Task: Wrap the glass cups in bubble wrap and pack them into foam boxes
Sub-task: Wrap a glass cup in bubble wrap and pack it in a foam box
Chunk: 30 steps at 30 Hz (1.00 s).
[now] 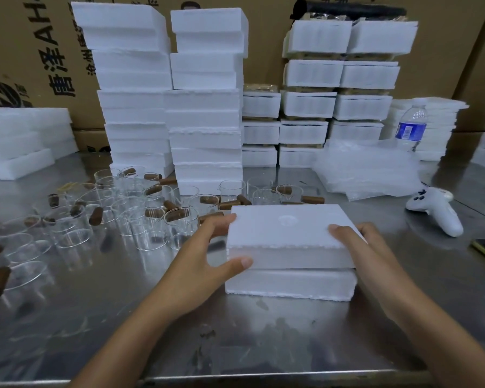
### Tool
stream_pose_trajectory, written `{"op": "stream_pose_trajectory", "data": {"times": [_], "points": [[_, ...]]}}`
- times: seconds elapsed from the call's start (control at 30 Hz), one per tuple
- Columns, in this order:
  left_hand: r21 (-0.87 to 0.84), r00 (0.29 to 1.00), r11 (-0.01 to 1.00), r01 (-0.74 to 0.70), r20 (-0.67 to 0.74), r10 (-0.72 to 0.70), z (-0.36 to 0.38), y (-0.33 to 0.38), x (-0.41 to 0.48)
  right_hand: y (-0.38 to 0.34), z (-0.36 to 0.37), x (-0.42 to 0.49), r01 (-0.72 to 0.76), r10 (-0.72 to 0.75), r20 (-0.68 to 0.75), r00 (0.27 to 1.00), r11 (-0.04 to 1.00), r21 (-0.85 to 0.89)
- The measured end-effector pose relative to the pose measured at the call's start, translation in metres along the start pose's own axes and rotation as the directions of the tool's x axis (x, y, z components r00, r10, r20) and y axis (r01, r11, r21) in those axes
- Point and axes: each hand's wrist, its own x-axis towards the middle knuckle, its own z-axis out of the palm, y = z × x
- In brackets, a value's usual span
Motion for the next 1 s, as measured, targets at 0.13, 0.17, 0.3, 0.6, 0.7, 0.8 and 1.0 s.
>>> {"op": "stream_pose_trajectory", "data": {"times": [0.13, 0.17, 0.3, 0.6, 0.7, 0.8, 1.0], "points": [[-0.001, 1.0, 1.0, 0.016, 0.023, -0.016, 0.0, -0.007, 0.002, 0.005, 0.003, -0.003, -0.02, 0.021, -0.013, 1.0, 1.0, 0.02], [-0.007, 0.999, 1.0, 0.019, 0.034, -0.019, -0.001, -0.007, 0.002, 0.006, 0.003, -0.004, -0.024, 0.024, -0.012, 1.0, 0.999, 0.033], [-0.083, 0.994, 0.994, 0.064, 0.097, -0.056, -0.004, -0.005, 0.004, 0.01, 0.004, -0.008, -0.019, 0.02, -0.009, 1.0, 0.997, 0.079], [-0.225, 0.99, 0.969, 0.106, 0.112, -0.082, -0.004, -0.005, 0.007, 0.007, 0.005, -0.014, 0.057, -0.058, 0.009, 0.998, 0.997, 0.054], [-0.239, 0.99, 0.965, 0.111, 0.112, -0.086, -0.004, -0.005, 0.009, 0.006, 0.006, -0.016, 0.049, -0.049, 0.01, 0.999, 0.997, 0.054], [-0.221, 0.99, 0.969, 0.11, 0.107, -0.088, -0.003, -0.004, 0.007, 0.004, 0.007, -0.018, 0.026, -0.026, 0.003, 1.0, 0.998, 0.062], [-0.199, 0.984, 0.973, 0.117, 0.157, -0.086, 0.006, 0.003, 0.0, -0.001, -0.003, -0.032, -0.037, 0.009, 0.181, 0.983, 0.987, 0.155]]}}
